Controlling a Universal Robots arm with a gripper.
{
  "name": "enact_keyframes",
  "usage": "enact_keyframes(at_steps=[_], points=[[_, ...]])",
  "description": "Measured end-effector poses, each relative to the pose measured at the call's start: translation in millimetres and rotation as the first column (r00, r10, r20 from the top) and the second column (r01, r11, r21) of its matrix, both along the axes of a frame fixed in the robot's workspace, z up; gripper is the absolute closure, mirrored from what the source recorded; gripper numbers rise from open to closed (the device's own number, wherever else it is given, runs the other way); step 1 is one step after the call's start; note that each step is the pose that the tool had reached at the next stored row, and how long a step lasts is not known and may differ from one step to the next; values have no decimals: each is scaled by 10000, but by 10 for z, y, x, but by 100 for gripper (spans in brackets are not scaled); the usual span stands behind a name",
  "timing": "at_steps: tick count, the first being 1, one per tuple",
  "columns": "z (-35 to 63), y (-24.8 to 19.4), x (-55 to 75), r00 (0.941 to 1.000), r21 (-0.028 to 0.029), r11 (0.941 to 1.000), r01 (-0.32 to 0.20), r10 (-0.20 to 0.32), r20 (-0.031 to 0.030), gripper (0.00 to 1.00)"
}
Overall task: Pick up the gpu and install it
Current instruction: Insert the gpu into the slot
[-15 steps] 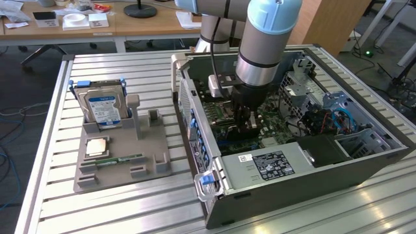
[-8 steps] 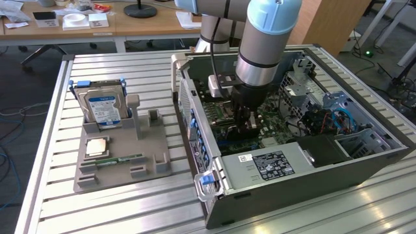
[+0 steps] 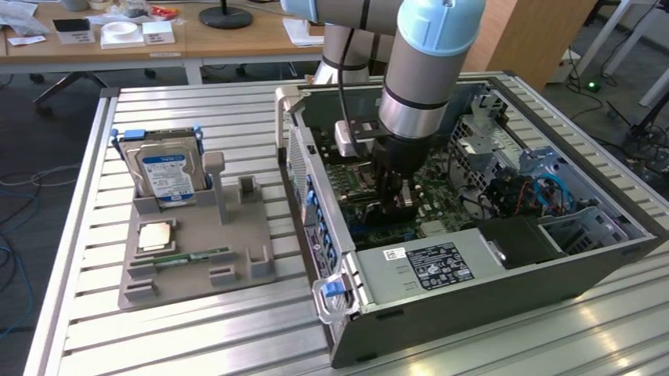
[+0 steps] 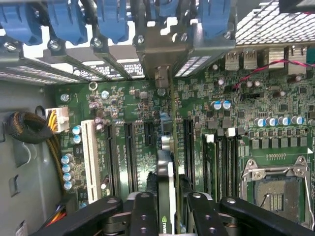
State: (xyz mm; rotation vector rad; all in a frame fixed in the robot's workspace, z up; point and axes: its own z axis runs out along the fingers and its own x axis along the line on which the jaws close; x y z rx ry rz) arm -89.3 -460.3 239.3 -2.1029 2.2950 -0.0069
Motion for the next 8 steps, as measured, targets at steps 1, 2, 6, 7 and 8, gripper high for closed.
enact_keyframes(at_steps=[1,2,6,7,8], points=[[1,0,0,10000,-3,10000,-1,1,2,72],[2,0,0,10000,-6,10000,-1,1,2,66],[6,-1,2,10000,-8,10000,-5,5,1,60],[15,-1,1,10000,-10,10000,-4,4,-1,60],[28,-1,2,10000,-9,10000,-4,4,0,60]])
